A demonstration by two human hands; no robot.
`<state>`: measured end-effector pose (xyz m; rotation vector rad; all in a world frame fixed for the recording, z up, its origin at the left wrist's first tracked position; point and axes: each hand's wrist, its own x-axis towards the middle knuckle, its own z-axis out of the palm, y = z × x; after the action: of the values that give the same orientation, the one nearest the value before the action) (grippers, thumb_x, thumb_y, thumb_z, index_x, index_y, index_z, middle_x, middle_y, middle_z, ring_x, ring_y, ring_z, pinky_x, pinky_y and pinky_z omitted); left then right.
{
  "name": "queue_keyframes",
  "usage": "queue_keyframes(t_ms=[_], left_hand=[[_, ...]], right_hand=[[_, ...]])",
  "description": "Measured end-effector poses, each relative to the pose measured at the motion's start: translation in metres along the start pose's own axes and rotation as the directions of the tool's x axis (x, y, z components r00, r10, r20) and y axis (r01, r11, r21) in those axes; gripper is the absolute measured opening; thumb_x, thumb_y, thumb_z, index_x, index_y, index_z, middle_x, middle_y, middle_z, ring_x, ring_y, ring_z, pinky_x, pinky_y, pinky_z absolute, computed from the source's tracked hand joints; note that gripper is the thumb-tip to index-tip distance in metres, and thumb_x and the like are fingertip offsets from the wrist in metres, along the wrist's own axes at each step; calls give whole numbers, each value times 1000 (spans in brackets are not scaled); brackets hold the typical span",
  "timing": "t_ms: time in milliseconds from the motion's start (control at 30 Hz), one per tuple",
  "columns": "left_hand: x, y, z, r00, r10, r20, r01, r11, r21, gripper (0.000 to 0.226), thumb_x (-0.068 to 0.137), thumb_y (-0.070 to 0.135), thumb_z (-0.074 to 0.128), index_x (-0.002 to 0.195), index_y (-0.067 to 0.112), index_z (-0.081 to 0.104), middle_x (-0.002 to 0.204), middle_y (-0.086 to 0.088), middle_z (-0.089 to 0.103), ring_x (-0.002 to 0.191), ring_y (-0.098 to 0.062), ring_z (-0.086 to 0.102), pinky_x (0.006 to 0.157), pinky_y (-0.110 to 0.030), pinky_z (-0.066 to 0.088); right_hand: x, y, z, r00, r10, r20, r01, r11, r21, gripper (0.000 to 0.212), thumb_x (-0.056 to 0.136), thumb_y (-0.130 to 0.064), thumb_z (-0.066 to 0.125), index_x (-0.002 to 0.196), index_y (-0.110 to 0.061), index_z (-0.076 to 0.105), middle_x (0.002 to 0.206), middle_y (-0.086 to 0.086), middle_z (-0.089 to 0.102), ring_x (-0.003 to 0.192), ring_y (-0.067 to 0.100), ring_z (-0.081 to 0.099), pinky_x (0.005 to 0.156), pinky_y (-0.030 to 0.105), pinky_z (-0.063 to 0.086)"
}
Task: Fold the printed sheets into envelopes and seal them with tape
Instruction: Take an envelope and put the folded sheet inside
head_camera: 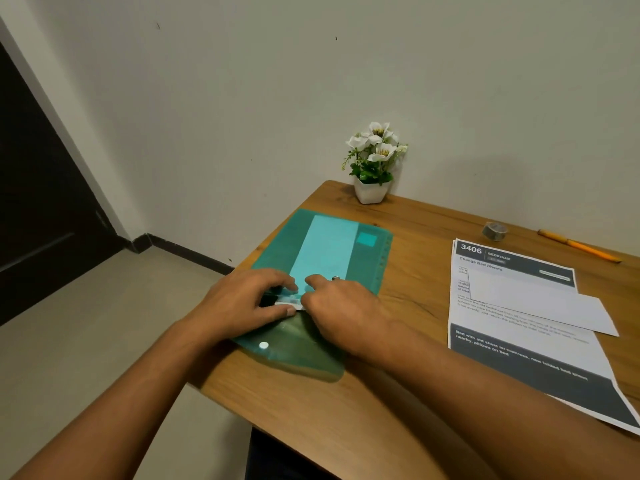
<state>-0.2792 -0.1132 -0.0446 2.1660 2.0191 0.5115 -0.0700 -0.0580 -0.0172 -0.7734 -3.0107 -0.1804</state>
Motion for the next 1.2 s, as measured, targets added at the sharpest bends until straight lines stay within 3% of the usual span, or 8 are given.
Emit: queue_keyframes(t_ms=[200, 433, 533, 667, 833, 967, 1067, 1200], left_hand=[[5, 1, 3, 1000, 13, -20, -13, 999, 48, 31, 92, 53, 65, 119, 37, 72, 134, 23, 63, 116, 0, 59, 92, -31, 52], [6, 2, 0, 1000, -24, -7, 23, 1000, -12, 31, 87, 53, 72, 114, 38, 72, 131, 24, 64, 111, 0, 60, 88, -31, 54], [6, 2, 0, 999, -32, 5, 32, 999, -24, 30, 86, 52, 74, 113, 40, 72, 130, 25, 63, 108, 1, 59, 87, -29, 54], [8, 2, -1, 998, -56, 17, 57, 997, -52, 33, 83, 53, 76, 113, 39, 71, 122, 22, 67, 104, 0, 62, 86, -31, 56], [11, 2, -2, 993, -106, 46, 109, 991, -79, 43, 82, 56, 75, 119, 36, 69, 101, 20, 69, 89, -1, 62, 71, -21, 51], [13, 9, -9, 992, -98, 76, 102, 993, -54, 30, 83, 40, 80, 112, 37, 74, 125, 20, 66, 108, -2, 61, 92, -34, 56], [13, 11, -10, 989, -99, 107, 103, 994, -29, 23, 82, 40, 81, 105, 40, 76, 127, 24, 64, 111, -5, 61, 91, -35, 56], [11, 9, -7, 984, -158, 83, 162, 986, -49, 52, 78, 49, 84, 124, 37, 63, 116, 18, 67, 104, -4, 61, 85, -29, 56]], right_hand=[[1, -4, -3, 999, 45, -5, -45, 999, 24, 24, 106, -17, 47, 127, -11, 57, 119, 10, 56, 99, 29, 63, 78, 43, 52], [1, -4, -2, 992, 113, -56, -109, 991, 75, 21, 105, -18, 49, 121, -13, 61, 115, 8, 59, 99, 29, 63, 73, 42, 47], [0, -2, -5, 968, 227, -105, -192, 943, 270, 11, 101, -25, 58, 102, -18, 67, 108, 0, 59, 93, 24, 60, 70, 36, 45], [1, 9, -9, 950, 308, -50, -214, 761, 613, 14, 91, -29, 74, 80, -24, 67, 95, -9, 62, 91, 13, 59, 79, 38, 56], [-9, 17, -20, 950, 288, -119, -106, 659, 744, 10, 92, -35, 72, 88, -29, 65, 89, -14, 65, 83, 9, 61, 69, 36, 56], [-22, 21, -14, 982, 182, 57, -183, 807, 561, 20, 90, -40, 76, 102, -32, 63, 101, -16, 62, 88, 6, 58, 69, 29, 51], [-27, 21, -9, 984, 165, 68, -178, 868, 464, 14, 97, -37, 68, 107, -28, 68, 102, -9, 65, 91, 12, 60, 74, 36, 56], [-26, 21, -29, 981, 187, 44, -175, 770, 614, 20, 99, -34, 66, 117, -27, 72, 107, -8, 70, 89, 10, 62, 69, 33, 54]])
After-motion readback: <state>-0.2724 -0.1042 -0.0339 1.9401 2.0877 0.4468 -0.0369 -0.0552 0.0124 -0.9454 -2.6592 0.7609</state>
